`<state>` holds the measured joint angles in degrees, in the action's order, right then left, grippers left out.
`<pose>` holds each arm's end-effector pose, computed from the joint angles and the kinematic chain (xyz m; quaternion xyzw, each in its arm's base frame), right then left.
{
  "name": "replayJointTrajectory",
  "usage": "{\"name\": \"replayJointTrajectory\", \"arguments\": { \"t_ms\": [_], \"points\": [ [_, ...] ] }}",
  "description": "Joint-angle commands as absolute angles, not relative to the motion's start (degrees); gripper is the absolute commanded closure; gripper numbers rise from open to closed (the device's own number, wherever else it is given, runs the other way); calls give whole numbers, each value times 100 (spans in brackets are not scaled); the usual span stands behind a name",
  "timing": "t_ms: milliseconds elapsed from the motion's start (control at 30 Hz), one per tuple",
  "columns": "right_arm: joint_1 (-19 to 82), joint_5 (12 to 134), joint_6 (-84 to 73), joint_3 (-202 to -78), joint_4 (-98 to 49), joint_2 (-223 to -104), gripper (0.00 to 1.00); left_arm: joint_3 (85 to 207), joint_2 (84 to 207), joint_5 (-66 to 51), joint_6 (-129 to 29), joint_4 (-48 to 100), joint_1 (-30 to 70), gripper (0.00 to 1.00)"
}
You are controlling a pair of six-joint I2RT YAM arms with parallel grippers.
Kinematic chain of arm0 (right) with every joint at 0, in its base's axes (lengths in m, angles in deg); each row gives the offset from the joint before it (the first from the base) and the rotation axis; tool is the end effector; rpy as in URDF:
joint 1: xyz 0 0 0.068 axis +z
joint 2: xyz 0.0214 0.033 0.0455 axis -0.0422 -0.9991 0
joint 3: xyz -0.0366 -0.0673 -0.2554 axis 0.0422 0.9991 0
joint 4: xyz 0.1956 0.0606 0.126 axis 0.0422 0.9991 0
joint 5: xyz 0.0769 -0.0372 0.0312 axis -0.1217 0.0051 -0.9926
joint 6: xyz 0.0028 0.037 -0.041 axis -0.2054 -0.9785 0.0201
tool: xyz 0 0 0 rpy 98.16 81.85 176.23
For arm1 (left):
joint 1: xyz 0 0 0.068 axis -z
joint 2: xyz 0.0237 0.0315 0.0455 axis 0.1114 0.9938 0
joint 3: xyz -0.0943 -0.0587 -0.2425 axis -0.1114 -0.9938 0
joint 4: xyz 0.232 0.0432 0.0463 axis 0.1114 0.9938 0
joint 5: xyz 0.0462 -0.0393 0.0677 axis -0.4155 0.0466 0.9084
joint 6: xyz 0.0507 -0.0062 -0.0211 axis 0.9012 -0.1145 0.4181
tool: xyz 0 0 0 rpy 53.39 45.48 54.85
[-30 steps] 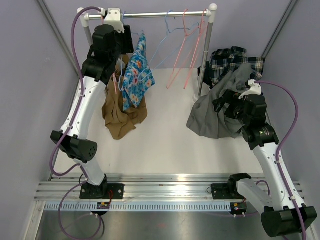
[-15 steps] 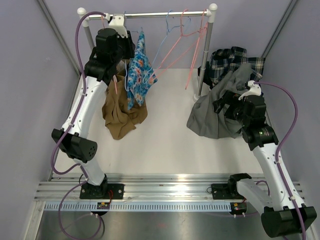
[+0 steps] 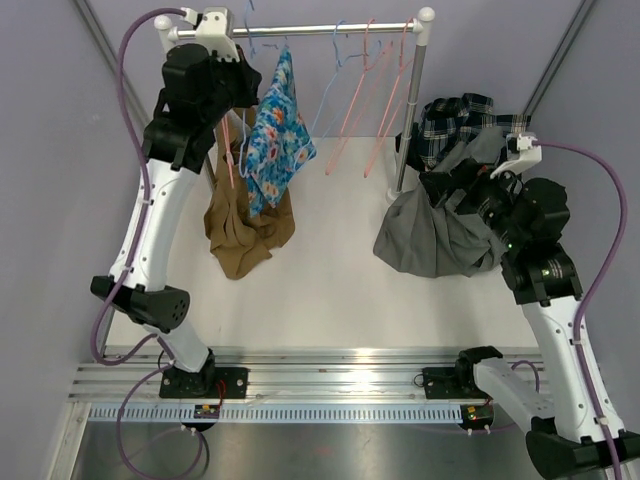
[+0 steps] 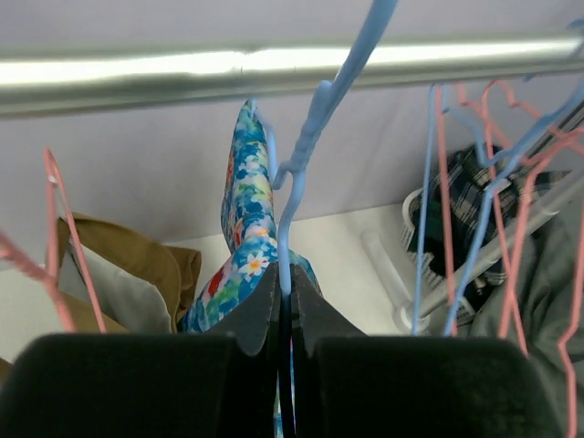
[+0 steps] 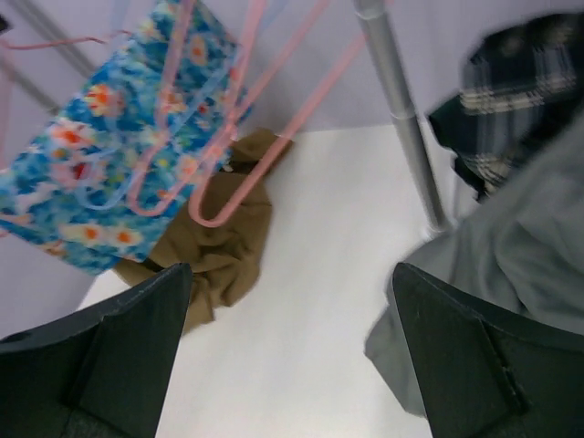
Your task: Remove the skirt from the hanger
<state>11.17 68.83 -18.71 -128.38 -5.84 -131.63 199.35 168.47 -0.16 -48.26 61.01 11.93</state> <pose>0.1587 0.0321 0.4147 0.0020 0.7332 0.2394 0.6365 0.3207 -0.1069 0.5136 0.0570 0.7375 -0.1723 0.6505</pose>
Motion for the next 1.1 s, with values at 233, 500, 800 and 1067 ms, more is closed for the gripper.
{"name": "replayJointTrajectory", "arguments": {
  "t_ms": [233, 500, 800, 1067],
  "points": [
    [4220, 8196, -501, -15458, -450, -14812, 1, 20479, 15778, -108, -5173, 5776, 1408, 100],
    [5944, 9402, -323, -15627, -783, -15876, 1, 20093, 15479, -55, -5419, 5697, 1619, 100],
    [6895, 10114, -349, -15626, -1161, -16597, 1, 19750, 15180, -11, -5489, 5609, 1637, 100],
    [6886, 10509, -297, -15670, -1574, -16975, 1, 19442, 14889, 50, -5507, 5495, 1637, 100]
  ]
}}
